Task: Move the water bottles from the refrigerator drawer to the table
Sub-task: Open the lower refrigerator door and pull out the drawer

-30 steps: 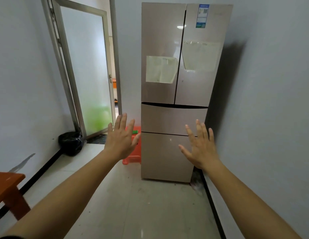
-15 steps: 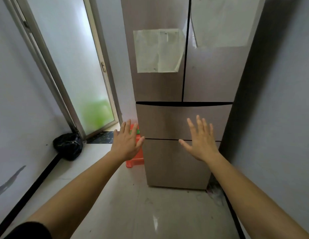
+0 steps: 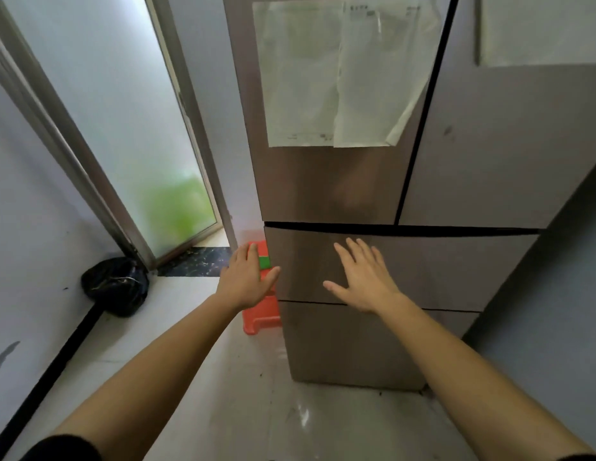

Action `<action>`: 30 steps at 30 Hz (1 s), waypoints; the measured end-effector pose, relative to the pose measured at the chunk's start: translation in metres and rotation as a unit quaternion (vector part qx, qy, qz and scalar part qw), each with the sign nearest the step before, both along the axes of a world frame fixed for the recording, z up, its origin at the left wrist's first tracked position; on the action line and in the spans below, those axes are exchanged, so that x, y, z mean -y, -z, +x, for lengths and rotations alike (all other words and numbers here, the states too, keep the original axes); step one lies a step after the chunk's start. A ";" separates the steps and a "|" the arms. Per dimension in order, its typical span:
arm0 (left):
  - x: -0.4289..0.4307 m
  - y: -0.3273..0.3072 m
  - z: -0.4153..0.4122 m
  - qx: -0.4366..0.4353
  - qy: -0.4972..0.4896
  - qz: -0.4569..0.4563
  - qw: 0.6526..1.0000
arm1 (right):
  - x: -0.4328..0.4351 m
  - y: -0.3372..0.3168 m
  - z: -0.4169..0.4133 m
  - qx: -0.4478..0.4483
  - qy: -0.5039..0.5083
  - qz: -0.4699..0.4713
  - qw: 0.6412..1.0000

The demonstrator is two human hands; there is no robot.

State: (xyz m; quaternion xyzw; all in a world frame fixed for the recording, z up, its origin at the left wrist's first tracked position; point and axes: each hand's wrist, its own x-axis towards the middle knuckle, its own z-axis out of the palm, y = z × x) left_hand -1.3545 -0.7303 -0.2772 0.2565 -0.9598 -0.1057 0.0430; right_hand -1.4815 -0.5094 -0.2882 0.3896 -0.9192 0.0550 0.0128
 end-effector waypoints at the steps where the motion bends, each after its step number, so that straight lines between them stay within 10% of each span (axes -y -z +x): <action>1: 0.010 0.004 -0.014 -0.002 0.003 0.022 1.000 | 0.009 0.004 -0.007 0.003 0.008 0.001 1.000; 12: 0.106 0.064 -0.125 -0.069 0.086 0.229 0.967 | 0.091 0.047 -0.050 0.020 0.153 0.053 0.987; 30: 0.032 0.071 0.000 -0.099 0.151 0.140 0.973 | 0.025 0.053 0.030 -0.042 0.166 -0.060 0.983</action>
